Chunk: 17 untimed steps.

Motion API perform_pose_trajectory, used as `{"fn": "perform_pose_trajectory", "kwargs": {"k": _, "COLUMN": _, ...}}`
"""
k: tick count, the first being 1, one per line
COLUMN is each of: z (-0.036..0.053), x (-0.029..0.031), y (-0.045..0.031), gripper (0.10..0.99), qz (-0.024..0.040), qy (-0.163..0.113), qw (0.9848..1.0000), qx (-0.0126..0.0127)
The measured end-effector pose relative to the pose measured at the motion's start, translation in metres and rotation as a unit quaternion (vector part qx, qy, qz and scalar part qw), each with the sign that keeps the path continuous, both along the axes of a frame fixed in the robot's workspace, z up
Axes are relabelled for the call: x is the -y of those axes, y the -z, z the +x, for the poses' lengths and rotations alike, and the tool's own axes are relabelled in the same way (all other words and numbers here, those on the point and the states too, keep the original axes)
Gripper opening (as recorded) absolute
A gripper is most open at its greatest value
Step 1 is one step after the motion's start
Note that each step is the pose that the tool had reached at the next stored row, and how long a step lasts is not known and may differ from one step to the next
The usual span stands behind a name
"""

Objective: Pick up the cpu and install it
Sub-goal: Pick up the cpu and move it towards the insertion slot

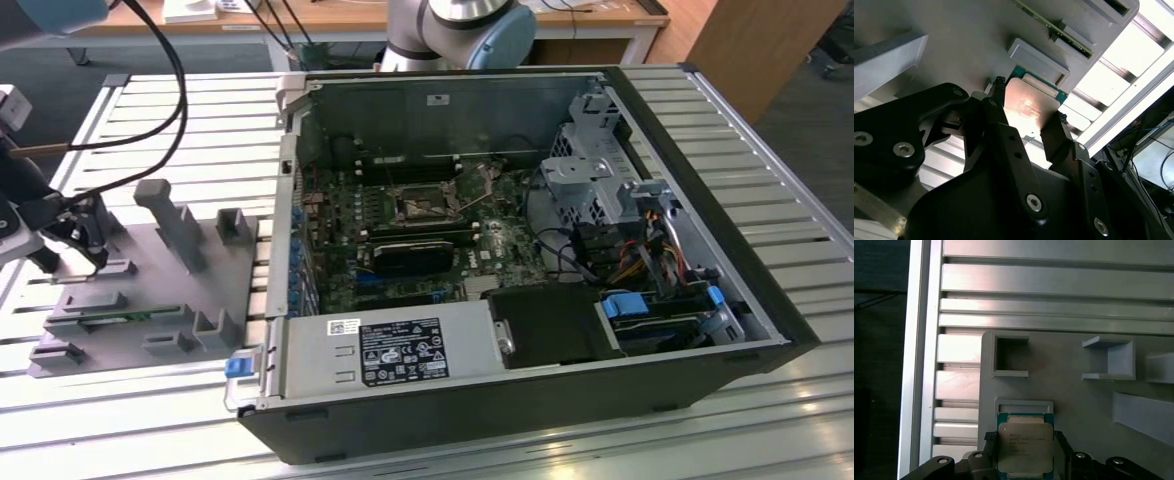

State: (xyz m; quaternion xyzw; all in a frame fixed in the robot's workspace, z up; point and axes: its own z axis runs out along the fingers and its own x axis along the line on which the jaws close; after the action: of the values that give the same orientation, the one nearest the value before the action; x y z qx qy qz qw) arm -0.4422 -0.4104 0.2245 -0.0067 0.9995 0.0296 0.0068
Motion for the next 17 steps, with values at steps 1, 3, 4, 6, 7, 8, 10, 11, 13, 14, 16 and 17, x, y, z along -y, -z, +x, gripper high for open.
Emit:
{"fn": "perform_pose_trajectory", "kwargs": {"k": 1, "z": 0.0, "x": 0.0, "y": -0.0002, "gripper": 0.537, "qz": 0.0, "qy": 0.0, "qw": 1.0, "qx": 0.0}}
{"fn": "perform_pose_trajectory", "kwargs": {"k": 3, "z": 0.0, "x": 0.0, "y": -0.0007, "gripper": 0.537, "qz": 0.0, "qy": 0.0, "qw": 1.0, "qx": 0.0}}
{"fn": "perform_pose_trajectory", "kwargs": {"k": 4, "z": 0.0, "x": 0.0, "y": -0.001, "gripper": 0.537, "qz": 0.0, "qy": 0.0, "qw": 1.0, "qx": 0.0}}
{"fn": "perform_pose_trajectory", "kwargs": {"k": 6, "z": 0.0, "x": -0.0001, "y": -0.0018, "gripper": 0.537, "qz": 0.0, "qy": 0.0, "qw": 1.0, "qx": 0.0}}
{"fn": "perform_pose_trajectory", "kwargs": {"k": 7, "z": 0.0, "x": -0.0001, "y": -0.0022, "gripper": 0.537, "qz": 0.0, "qy": 0.0, "qw": 1.0, "qx": 0.0}}
{"fn": "perform_pose_trajectory", "kwargs": {"k": 8, "z": 0.0, "x": -0.0002, "y": -0.0027, "gripper": 0.537, "qz": 0.0, "qy": 0.0, "qw": 1.0, "qx": 0.0}}
{"fn": "perform_pose_trajectory", "kwargs": {"k": 10, "z": 0.0, "x": -0.0002, "y": -0.004, "gripper": 0.537, "qz": 0.0, "qy": 0.0, "qw": 1.0, "qx": 0.0}}
{"fn": "perform_pose_trajectory", "kwargs": {"k": 11, "z": 0.0, "x": -0.0002, "y": -0.0049, "gripper": 0.537, "qz": 0.0, "qy": 0.0, "qw": 1.0, "qx": 0.0}}
{"fn": "perform_pose_trajectory", "kwargs": {"k": 13, "z": 0.0, "x": -0.0003, "y": -0.0066, "gripper": 0.537, "qz": 0.0, "qy": 0.0, "qw": 1.0, "qx": 0.0}}
{"fn": "perform_pose_trajectory", "kwargs": {"k": 14, "z": 0.0, "x": -0.0003, "y": -0.0075, "gripper": 0.537, "qz": 0.0, "qy": 0.0, "qw": 1.0, "qx": 0.0}}
{"fn": "perform_pose_trajectory", "kwargs": {"k": 16, "z": 0.0, "x": -0.0003, "y": -0.0094, "gripper": 0.537, "qz": 0.0, "qy": 0.0, "qw": 1.0, "qx": 0.0}}
{"fn": "perform_pose_trajectory", "kwargs": {"k": 17, "z": 0.0, "x": -0.0004, "y": -0.0103, "gripper": 0.537, "qz": 0.0, "qy": 0.0, "qw": 1.0, "qx": 0.0}}
